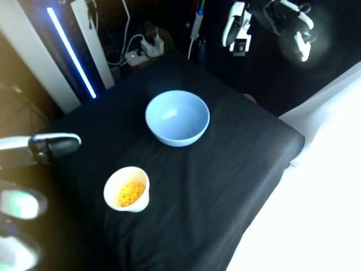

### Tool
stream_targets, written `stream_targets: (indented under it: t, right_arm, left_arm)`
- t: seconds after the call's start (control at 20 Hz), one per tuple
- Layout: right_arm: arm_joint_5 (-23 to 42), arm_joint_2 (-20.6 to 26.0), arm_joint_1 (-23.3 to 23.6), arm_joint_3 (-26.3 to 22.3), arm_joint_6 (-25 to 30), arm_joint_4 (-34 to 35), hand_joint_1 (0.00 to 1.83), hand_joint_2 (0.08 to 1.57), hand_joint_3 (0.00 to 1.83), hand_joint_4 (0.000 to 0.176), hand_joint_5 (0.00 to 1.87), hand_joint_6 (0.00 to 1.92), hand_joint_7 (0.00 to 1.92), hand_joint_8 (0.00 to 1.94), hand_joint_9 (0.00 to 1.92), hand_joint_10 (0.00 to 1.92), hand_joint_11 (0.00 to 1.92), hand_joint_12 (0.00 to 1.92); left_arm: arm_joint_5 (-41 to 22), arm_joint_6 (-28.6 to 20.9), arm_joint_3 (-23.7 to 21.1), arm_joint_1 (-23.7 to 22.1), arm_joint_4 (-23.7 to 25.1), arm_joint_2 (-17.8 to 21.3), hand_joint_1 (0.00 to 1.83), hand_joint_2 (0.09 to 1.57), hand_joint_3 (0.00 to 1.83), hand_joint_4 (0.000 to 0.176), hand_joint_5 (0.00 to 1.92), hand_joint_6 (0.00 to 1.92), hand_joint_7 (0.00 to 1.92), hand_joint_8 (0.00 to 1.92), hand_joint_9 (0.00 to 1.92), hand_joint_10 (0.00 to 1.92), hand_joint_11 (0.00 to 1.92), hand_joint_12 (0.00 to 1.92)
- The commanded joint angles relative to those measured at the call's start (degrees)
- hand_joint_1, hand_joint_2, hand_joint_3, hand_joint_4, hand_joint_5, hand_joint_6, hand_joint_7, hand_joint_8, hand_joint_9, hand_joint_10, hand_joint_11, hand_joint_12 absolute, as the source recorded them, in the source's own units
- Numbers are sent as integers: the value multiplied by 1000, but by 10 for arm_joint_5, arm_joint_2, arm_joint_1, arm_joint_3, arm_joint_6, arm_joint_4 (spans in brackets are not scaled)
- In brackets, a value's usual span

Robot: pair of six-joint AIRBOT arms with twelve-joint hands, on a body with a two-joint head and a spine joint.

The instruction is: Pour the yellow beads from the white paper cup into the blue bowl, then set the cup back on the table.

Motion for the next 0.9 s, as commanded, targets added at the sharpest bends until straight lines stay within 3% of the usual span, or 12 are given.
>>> stream_targets:
  t: [0.0,0.15,0.25,0.35,0.4,0.5,0.55,0.6,0.7,0.75,0.8,0.85]
  right_arm:
    - [68,0,7,4,4,6,578,793,10,114,101,6,228,7,225,20,13,599]
    - [68,-6,7,5,4,8,596,825,7,115,124,0,256,1,252,3,1,636]
    - [68,-12,7,5,4,17,584,818,0,121,116,0,249,0,252,1,0,688]
    - [70,-17,7,8,5,26,582,786,0,102,78,0,242,3,241,3,0,661]
    - [73,-24,7,15,18,31,581,775,0,90,73,0,254,1,247,1,0,716]
    - [76,-44,7,29,52,37,557,758,0,100,79,1,269,0,245,1,0,750]
    - [77,-55,7,35,67,38,570,742,0,105,91,2,256,0,240,0,0,698]
    - [77,-63,7,39,75,39,602,729,0,94,96,2,256,1,242,1,0,661]
    - [77,-82,7,43,85,43,567,735,0,81,51,0,218,0,217,0,0,658]
    - [77,-90,6,45,90,46,564,748,3,81,35,0,186,0,188,0,0,611]
    - [77,-98,1,49,100,53,555,735,0,94,55,4,182,0,180,0,0,577]
    - [77,-109,-7,56,113,61,533,762,3,56,25,0,159,0,163,1,0,560]
  left_arm:
    - [-68,-4,3,-8,-13,1,391,877,6,83,148,3,272,3,251,18,18,444]
    - [-69,-4,3,-9,-13,-1,386,876,3,85,146,1,276,3,258,15,26,440]
    - [-68,-5,3,-8,-13,-2,403,870,0,95,151,2,277,3,258,12,27,434]
    - [-69,-5,3,-8,-13,-3,402,868,1,93,150,0,292,2,271,4,49,368]
    - [-69,-5,3,-8,-13,-3,404,866,0,82,134,0,291,1,270,2,43,357]
    - [-69,-5,3,-7,-14,-4,404,876,4,60,102,0,254,0,240,0,25,345]
    - [-69,-5,3,-7,-14,-5,396,884,7,64,102,1,249,0,238,1,26,346]
    - [-68,-5,3,-7,-14,-5,407,892,9,70,113,5,249,1,241,2,33,350]
    - [-68,-6,3,-4,-14,-6,433,897,7,41,88,0,233,2,225,1,4,338]
    - [-67,-6,3,-3,-14,-7,422,882,0,40,73,0,235,3,220,0,4,340]
    - [-67,-6,3,0,-16,-8,433,884,1,64,95,9,241,4,222,1,10,345]
    - [-66,-7,5,3,-17,-12,463,882,0,78,104,9,237,1,211,0,30,363]
